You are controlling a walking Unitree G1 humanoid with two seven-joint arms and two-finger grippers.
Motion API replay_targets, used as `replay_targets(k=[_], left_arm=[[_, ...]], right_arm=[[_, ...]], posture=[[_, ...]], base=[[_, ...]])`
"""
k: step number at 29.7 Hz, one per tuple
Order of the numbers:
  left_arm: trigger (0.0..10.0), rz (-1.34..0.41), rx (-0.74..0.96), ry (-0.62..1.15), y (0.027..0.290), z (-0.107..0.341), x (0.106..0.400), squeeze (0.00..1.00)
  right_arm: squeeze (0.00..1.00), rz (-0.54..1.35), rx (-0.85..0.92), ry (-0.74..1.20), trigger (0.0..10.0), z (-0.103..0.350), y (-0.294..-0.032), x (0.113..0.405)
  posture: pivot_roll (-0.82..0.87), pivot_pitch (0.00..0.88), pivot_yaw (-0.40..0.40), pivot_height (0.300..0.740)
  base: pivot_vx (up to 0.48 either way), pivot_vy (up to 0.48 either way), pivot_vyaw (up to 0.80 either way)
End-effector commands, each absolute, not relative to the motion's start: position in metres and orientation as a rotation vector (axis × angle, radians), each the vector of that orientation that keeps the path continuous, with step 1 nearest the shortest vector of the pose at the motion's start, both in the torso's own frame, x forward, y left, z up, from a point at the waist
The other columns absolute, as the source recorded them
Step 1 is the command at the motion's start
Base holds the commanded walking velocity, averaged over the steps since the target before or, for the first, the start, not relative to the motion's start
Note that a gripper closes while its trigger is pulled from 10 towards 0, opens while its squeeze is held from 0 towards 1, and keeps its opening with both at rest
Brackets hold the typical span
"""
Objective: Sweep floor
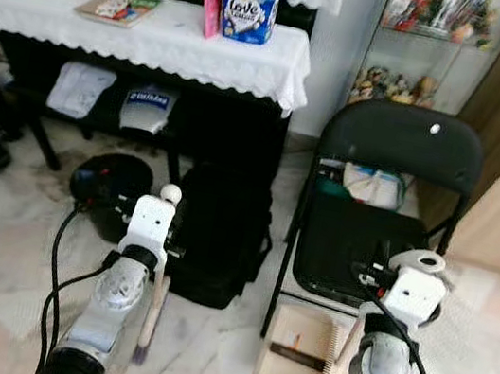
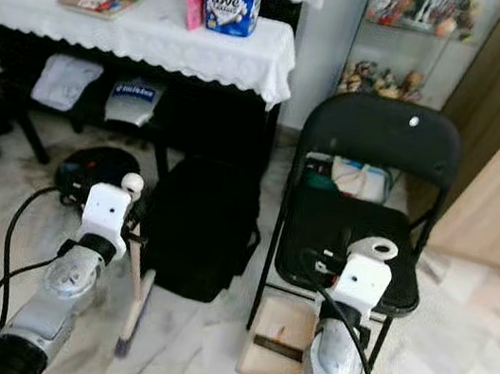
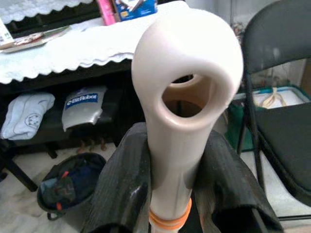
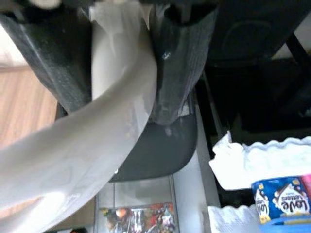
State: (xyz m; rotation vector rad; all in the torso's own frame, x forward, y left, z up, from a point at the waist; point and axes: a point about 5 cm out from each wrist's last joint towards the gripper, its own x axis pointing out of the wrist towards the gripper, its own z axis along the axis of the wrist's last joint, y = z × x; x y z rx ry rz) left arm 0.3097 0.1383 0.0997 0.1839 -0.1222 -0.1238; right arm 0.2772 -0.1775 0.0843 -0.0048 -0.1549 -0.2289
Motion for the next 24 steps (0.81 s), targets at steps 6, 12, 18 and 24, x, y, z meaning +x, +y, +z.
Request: replay_targets(k=[6,12,18,24], left_arm=[[10.0,-0.113,0.180,-0.175,0.137,0.115,0.313,0.00],[10.0,-0.122,0.175,-0.178,0.133,0.117,0.315,0.00],[10.0,-0.155,0.165,-0.179,0.129,0.118,0.315,0.00],[10.0,-0.231,0.163,-0.185,0.121,0.118,0.312,0.00]], right_arm=[[0.00,-0.068,0.153,-0.239,10.0,0.106,-0.135,0.288],[0.00,-0.047,0.164,-0.235,10.0,0.106,-0.131,0.289],[0.00,-0.052,0.179,-0.227,10.0,0.106,-0.132,0.289],[0.00,-0.081,0.177,-0.223,10.0,0.104,-0.136,0.286]], posture=[[-0.07,0.000,0.081,0.740],[-0.07,0.000,0.083,0.740],[-0.07,0.000,0.089,0.740],[-0.08,0.000,0.093,0.740]], base=[[0.000,0.000,0.80],[0.000,0.000,0.79],[0.000,0.000,0.12],[0.000,0.000,0.00]])
